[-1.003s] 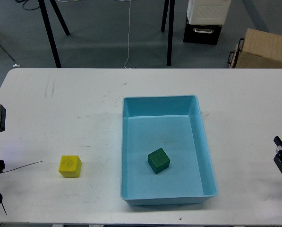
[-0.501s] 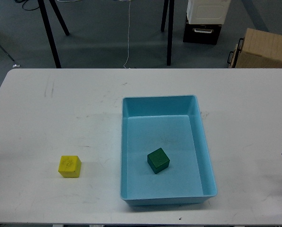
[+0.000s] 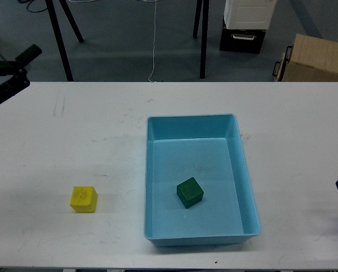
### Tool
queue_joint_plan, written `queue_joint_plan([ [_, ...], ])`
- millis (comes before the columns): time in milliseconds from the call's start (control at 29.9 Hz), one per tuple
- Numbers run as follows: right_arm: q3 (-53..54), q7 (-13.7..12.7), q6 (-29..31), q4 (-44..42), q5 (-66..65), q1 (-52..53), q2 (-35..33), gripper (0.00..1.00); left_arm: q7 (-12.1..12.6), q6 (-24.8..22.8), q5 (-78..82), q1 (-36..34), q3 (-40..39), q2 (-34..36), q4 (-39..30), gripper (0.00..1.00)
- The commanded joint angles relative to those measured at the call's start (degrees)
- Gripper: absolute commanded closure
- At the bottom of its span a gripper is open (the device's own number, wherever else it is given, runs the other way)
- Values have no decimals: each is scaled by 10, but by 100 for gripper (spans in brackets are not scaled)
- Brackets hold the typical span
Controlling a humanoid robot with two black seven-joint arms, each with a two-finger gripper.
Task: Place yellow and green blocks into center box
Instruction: 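Swing the left gripper over and down toward the yellow cube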
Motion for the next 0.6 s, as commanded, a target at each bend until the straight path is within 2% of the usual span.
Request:
queue_joint_plan([
  [0, 7, -1, 0, -1, 0, -8, 0, 17, 12, -1, 66, -159, 186, 3, 1, 0],
  [201, 9, -2, 0, -2, 0, -11, 0, 17, 81, -1, 169, -362, 444, 3, 0, 0],
  [401, 10, -1, 0, -2, 1, -11, 2, 17, 102, -1, 186, -544, 598, -9, 2, 0],
  [468, 10, -2, 0, -2, 0, -11, 2, 17, 105, -1, 192, -608, 658, -38, 13, 0],
  [568, 10, -2, 0, -4, 0, -10, 2, 17, 103, -1, 192, -694, 763, -108, 68, 0],
])
